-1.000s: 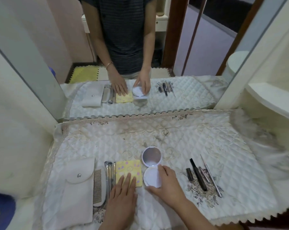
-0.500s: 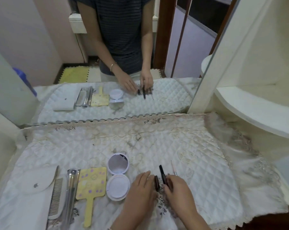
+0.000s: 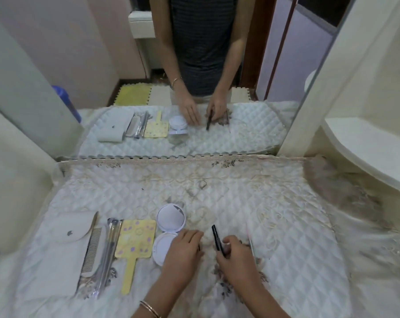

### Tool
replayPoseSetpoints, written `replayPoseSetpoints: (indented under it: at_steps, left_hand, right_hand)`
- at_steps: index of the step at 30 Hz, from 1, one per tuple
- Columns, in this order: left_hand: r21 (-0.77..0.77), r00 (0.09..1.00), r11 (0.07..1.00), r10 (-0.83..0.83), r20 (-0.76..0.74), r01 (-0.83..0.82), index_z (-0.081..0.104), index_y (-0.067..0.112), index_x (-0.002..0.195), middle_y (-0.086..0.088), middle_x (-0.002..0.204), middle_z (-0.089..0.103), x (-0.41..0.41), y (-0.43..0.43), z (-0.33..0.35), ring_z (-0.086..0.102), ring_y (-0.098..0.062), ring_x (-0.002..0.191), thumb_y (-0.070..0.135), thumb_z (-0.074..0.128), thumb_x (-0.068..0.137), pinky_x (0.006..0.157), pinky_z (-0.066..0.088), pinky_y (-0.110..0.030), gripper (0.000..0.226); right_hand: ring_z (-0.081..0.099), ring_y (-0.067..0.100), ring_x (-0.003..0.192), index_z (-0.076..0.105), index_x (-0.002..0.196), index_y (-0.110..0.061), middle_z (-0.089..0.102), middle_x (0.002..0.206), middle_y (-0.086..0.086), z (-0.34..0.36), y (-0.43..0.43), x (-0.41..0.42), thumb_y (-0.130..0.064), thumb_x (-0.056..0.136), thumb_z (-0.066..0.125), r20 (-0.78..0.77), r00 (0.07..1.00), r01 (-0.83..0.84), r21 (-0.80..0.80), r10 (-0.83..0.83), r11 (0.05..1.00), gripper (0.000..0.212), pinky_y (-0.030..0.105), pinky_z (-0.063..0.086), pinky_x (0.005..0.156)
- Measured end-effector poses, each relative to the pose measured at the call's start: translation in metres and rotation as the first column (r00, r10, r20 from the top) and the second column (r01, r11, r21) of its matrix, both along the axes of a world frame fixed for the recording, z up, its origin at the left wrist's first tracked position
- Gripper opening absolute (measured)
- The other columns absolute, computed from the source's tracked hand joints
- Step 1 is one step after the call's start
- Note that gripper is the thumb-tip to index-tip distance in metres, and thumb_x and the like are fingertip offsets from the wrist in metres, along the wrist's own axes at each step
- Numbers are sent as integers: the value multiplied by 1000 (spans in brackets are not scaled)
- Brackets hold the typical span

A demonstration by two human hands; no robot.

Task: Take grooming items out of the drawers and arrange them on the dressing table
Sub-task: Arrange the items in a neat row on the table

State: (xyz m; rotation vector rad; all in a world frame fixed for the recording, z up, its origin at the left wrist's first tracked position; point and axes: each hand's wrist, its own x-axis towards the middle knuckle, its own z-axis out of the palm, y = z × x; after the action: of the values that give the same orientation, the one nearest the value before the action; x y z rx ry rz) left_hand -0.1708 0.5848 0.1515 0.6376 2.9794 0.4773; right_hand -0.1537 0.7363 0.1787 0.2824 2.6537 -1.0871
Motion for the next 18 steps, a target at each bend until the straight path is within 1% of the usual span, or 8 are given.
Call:
replayPoseSetpoints:
  at_steps: [2, 3, 4, 6, 7, 11, 15, 18]
  left_hand:
    - [-11, 1000, 1000, 4, -12, -5, 65, 25, 90, 12, 81, 71, -3, -17, -1, 60, -3, 78, 33, 90, 27, 77, 39, -18, 68]
    - [13, 1000, 1000, -22, 16, 22, 60, 25, 94, 11, 82, 71, -5, -23, -2, 53, -3, 80, 29, 88, 31, 76, 37, -20, 68]
    - [23, 999, 999, -40, 15, 40, 56, 25, 95, 11, 82, 70, -6, -27, -3, 50, -3, 79, 27, 84, 35, 74, 36, -20, 66]
    - [1, 996, 997, -73, 41, 73, 61, 26, 96, 13, 83, 70, -7, -32, 2, 58, -3, 76, 30, 78, 38, 72, 37, -17, 61]
    - [-6, 997, 998, -67, 34, 68, 64, 23, 100, 11, 86, 71, -8, -33, 4, 64, -6, 78, 30, 75, 42, 73, 40, -13, 59]
    - [-60, 998, 997, -43, 43, 46, 59, 15, 121, 5, 101, 72, -10, -36, 2, 64, -16, 100, 33, 77, 56, 84, 48, -20, 69]
    - [19, 990, 1000, -21, 138, 18, 35, 18, 140, 1, 127, 59, -8, -36, -2, 42, -20, 128, 31, 60, 77, 104, 34, -29, 69]
    - [1, 991, 996, -89, 99, 89, 48, 22, 125, 6, 112, 68, -8, -41, 0, 61, -19, 109, 28, 61, 59, 90, 50, -26, 68]
  right_hand:
    - [60, 0, 60, 44, 89, -26, 51, 62, -14, 3, -12, -1, -20, 83, 59, 13, 1000, -10, -39, 10, 999, 16, 14, 42, 55]
    - [63, 3, 67, 44, 88, -27, 48, 61, -15, 3, -18, -1, -20, 83, 59, 7, 1000, -21, -51, 22, 998, 18, 19, 45, 60]
    - [66, 12, 77, 45, 88, -27, 48, 61, -14, 1, -24, -2, -21, 82, 60, 2, 999, -41, -54, 41, 998, 17, 25, 47, 67]
    - [64, 21, 83, 51, 93, -26, 51, 65, -13, 0, -33, -2, -23, 83, 60, 8, 998, -59, -68, 60, 996, 14, 29, 47, 71]
    - [64, 21, 84, 53, 97, -25, 53, 67, -12, -1, -37, -3, -23, 83, 59, 8, 998, -57, -74, 58, 996, 15, 28, 46, 72]
    - [65, 19, 91, 56, 106, -17, 67, 83, -7, -4, -43, -5, -22, 83, 61, -9, 999, -39, -64, 39, 997, 24, 19, 37, 64]
    - [66, 16, 83, 61, 99, -18, 58, 66, -16, -6, -45, -6, -22, 80, 64, -16, 998, -59, -75, 57, 995, 19, 17, 40, 66]
    - [58, 7, 65, 63, 93, -20, 48, 60, -19, -6, -33, -3, -23, 82, 63, -62, 998, 2, -63, -5, 998, 12, 16, 40, 65]
